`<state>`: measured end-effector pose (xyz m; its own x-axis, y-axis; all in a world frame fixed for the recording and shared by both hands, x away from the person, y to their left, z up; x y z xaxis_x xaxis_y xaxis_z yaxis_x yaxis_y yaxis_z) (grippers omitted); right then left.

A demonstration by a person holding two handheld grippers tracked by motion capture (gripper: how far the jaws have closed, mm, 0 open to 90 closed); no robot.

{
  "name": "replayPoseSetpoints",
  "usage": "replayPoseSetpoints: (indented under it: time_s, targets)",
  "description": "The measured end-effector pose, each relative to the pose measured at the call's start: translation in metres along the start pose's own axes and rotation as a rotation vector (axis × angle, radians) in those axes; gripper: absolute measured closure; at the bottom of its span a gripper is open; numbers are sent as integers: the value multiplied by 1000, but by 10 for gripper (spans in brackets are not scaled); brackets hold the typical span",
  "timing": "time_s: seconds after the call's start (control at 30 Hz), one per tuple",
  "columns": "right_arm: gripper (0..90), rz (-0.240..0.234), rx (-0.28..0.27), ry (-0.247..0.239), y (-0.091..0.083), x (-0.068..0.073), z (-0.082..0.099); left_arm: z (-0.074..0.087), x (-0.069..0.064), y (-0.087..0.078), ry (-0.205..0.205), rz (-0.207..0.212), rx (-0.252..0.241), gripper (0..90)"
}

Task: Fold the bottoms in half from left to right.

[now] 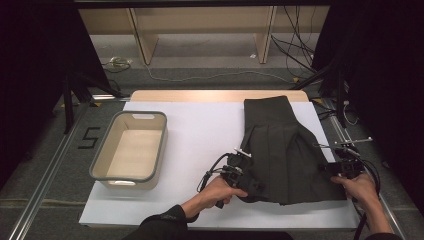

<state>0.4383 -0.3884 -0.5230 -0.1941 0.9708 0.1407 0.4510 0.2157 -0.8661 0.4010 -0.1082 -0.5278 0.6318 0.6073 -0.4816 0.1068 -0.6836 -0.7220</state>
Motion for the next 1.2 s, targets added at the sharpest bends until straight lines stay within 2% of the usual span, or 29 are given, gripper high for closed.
replayPoseSetpoints:
  time_s: [0.1, 0.23, 0.3, 0.6, 0.67, 0.77, 0.83, 0.97, 1.0, 1.13, 1.2]
  targets:
    - [466, -15, 6, 0, 2, 1, 0, 1, -2, 4, -3, 0, 15, 246]
    - [411, -35, 11, 2, 5, 1, 1, 3, -5, 5, 14, 1, 24, 310]
    - [392, -34, 10, 4, 6, 1, 0, 3, -5, 5, 3, 5, 21, 349]
    - [306, -39, 10, 14, 10, -3, -1, 4, -9, 8, 26, -2, 18, 733]
    - [300, -41, 15, 15, 11, -4, -1, 4, -10, 7, 33, -9, 12, 791]
    - [304, -52, 12, 20, 11, -5, -1, 4, -11, 5, 39, -18, 3, 824]
    - [340, -48, 11, 19, 11, -6, -1, 3, -11, 3, 46, -18, 2, 831]
    - [542, -81, 23, 52, 8, -1, 2, 3, -11, 1, 42, -12, -4, 836]
    - [595, -102, 30, 62, 7, 1, 3, 3, -11, -1, 44, -12, -9, 837]
    - [709, -140, 58, 83, 4, 7, 8, 4, -9, -4, 51, -11, -10, 840]
    - [734, -159, 66, 79, 4, 12, 10, 4, -8, -7, 58, -7, -7, 840]
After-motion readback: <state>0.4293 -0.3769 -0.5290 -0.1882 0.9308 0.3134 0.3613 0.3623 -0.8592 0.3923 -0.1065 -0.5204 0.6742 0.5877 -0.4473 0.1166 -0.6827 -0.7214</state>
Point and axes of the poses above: each handheld gripper's, and its own axes: y roughly forward along the jaws, z roughly out of its underside, x roughly to its left, the point moved 8 cm from there along y, roughly forward along the jaws, and after that the axes turned 3 degrees about -z, right-handed, at the moved point
